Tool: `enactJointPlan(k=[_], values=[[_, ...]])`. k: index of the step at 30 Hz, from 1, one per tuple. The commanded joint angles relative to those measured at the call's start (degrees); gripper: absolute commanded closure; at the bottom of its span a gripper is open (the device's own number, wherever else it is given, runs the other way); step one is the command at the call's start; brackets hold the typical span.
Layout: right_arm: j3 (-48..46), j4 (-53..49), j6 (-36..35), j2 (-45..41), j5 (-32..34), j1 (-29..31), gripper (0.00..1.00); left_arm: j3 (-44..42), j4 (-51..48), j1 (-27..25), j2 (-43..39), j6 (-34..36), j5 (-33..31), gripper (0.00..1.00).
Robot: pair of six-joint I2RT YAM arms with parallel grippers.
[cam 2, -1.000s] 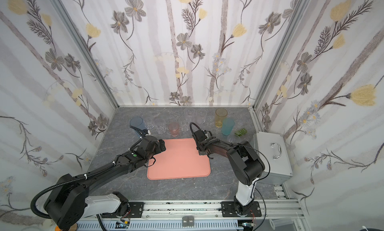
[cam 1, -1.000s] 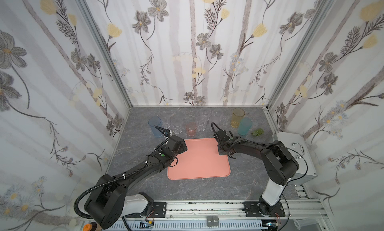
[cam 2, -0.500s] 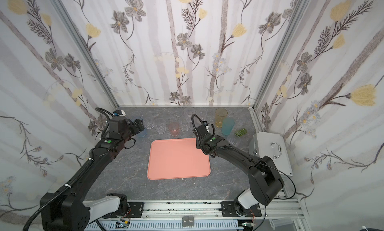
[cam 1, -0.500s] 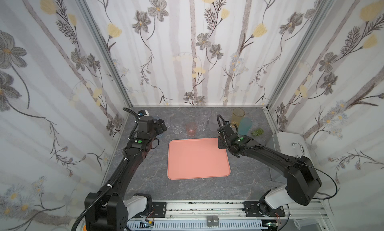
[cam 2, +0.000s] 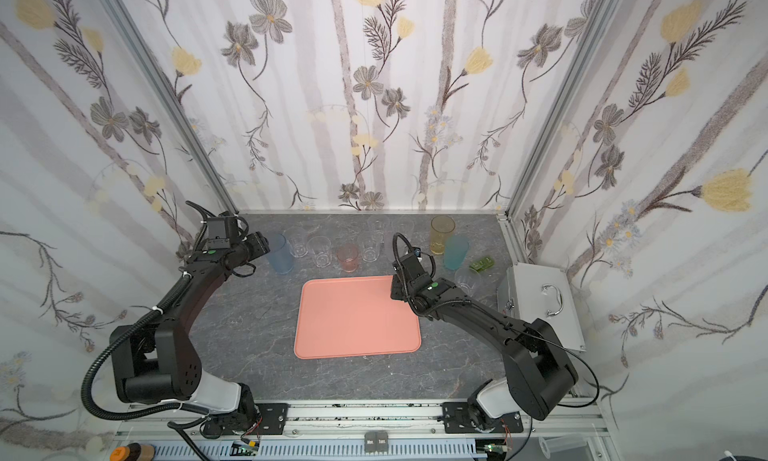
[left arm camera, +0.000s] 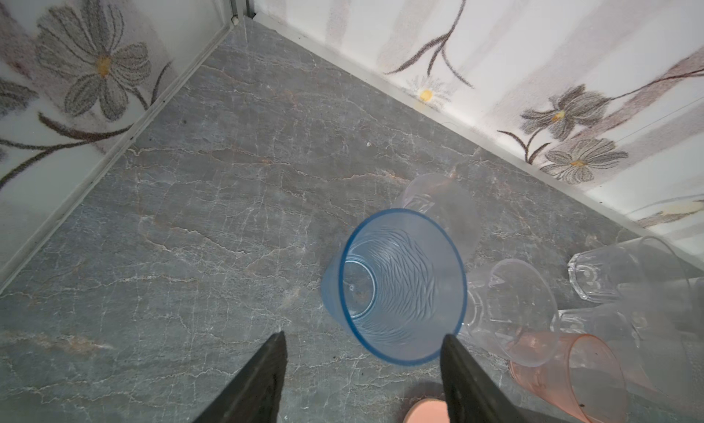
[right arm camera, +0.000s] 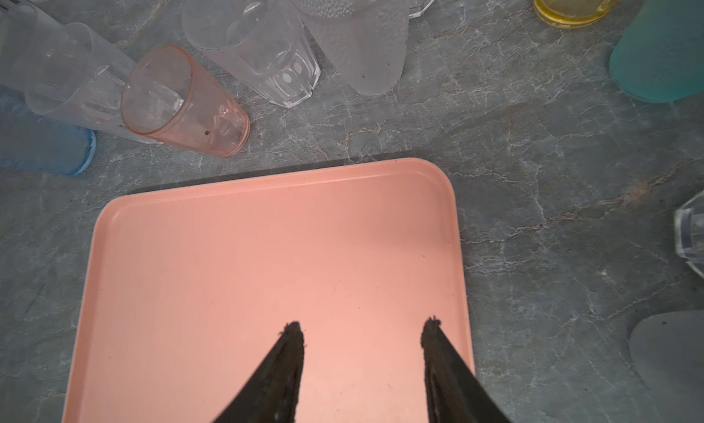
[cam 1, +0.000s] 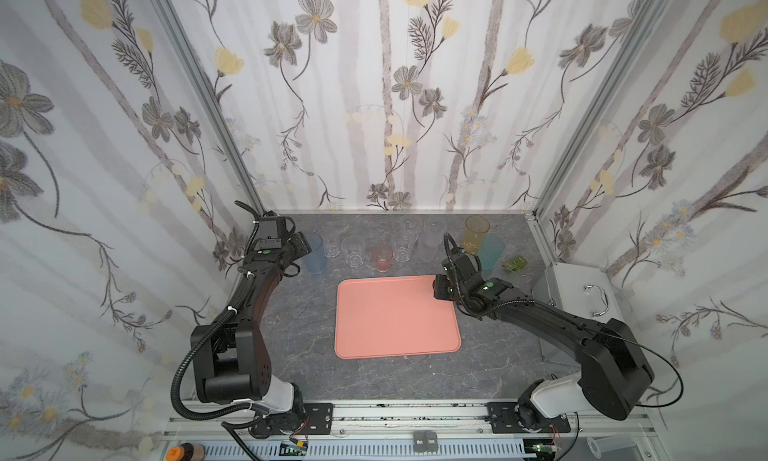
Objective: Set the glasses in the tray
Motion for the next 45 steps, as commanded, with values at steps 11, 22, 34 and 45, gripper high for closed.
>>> enactJointPlan(k=[11, 22, 34, 45], values=[[-1.87, 4.77, 3.17, 0.7, -3.21, 0.38, 0.5, 9.2, -2.1, 0.69, 11.55, 5.67, 3.19, 0.66], [-1.9, 6.35, 4.46, 1.75, -5.0, 0.66, 0.5, 8.97, -3.38, 0.65, 11.91, 8.15, -0.45, 0.97], [-2.2, 6.56, 5.09, 1.05, -5.08, 0.68, 0.5, 11.78, -12.01, -0.18, 2.3, 8.53, -5.49, 1.0], [0.16, 7.5, 5.22, 3.66, -7.24, 0.92, 0.51, 10.36, -28.47, -14.56, -7.17, 8.28, -7.23, 1.0]])
